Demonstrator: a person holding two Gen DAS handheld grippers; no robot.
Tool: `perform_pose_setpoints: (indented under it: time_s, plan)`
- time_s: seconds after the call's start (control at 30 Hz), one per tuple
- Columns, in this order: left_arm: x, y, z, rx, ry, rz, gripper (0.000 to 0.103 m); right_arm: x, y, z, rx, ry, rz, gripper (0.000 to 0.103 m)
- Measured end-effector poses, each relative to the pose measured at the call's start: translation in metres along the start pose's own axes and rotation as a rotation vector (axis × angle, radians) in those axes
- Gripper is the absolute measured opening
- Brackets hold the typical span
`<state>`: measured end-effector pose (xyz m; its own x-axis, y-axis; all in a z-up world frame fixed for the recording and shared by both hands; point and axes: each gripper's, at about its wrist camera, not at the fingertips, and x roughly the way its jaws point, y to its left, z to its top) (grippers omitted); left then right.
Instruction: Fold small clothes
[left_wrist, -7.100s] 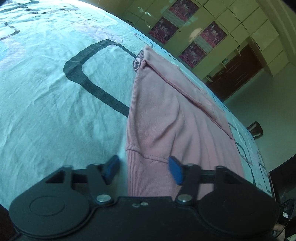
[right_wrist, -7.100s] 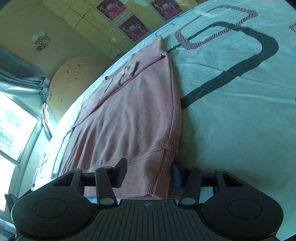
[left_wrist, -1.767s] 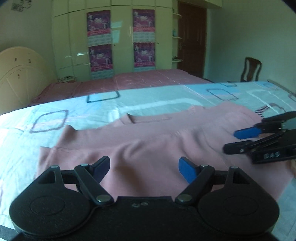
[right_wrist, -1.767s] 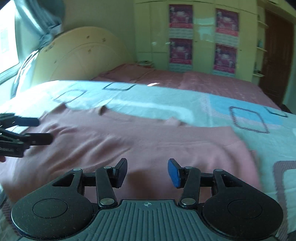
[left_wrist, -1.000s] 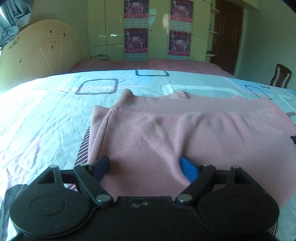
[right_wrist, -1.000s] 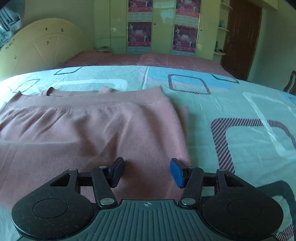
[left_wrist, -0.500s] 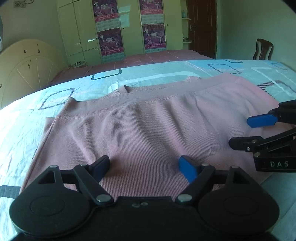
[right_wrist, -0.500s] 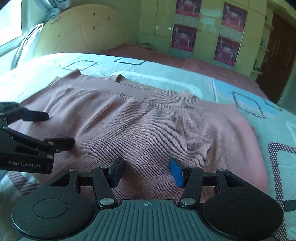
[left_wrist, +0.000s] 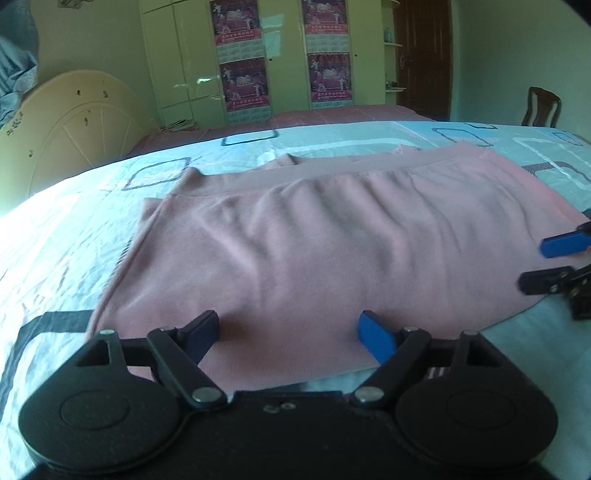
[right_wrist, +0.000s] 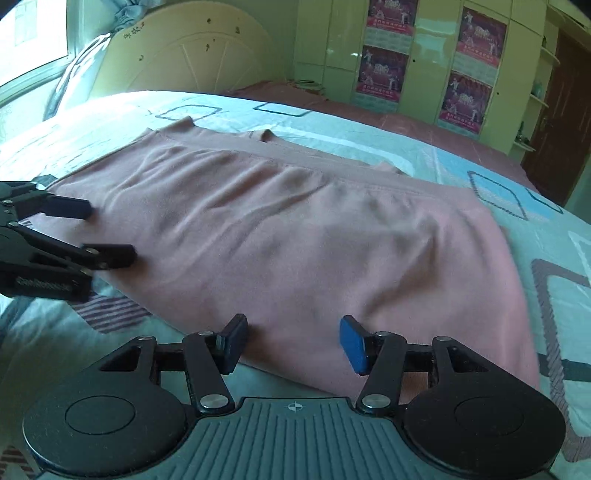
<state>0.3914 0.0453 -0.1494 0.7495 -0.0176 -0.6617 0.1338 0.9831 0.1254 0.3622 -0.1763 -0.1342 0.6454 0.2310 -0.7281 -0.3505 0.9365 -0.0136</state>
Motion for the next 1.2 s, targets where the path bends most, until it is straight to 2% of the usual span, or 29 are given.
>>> perform_pose_setpoints:
  time_s: [0.17,0.27,0.37,0.47,0.57,0.67,0.93,1.2]
  plan:
    - [-0.01,0.045,-0.013,-0.075,0.01,0.069,0.083,-0.02,-0.059,-0.024,0.135,0.02,-0.101,0.054]
    - [-0.014,0.055,-0.016,-0.082,0.01,0.077,0.083,-0.028,-0.08,-0.034,0.202,0.035,-0.103,0.054]
    - [-0.017,0.059,-0.016,-0.09,0.011,0.082,0.083,-0.035,-0.084,-0.033,0.216,0.034,-0.103,0.054]
    - [-0.015,0.059,-0.017,-0.08,0.012,0.083,0.083,-0.044,-0.084,-0.031,0.227,-0.019,-0.125,0.054]
    - [-0.013,0.063,-0.02,-0.095,0.02,0.068,0.083,-0.031,-0.09,-0.04,0.248,0.049,-0.13,0.054]
    - [-0.012,0.067,-0.022,-0.12,0.02,0.059,0.084,-0.033,-0.088,-0.042,0.244,0.048,-0.135,0.053]
    - [-0.013,0.059,-0.022,-0.113,0.019,0.096,0.084,-0.034,-0.088,-0.044,0.24,0.042,-0.136,0.053]
    - [-0.022,0.057,-0.026,-0.108,0.032,0.094,0.084,-0.037,-0.086,-0.045,0.229,0.038,-0.141,0.049]
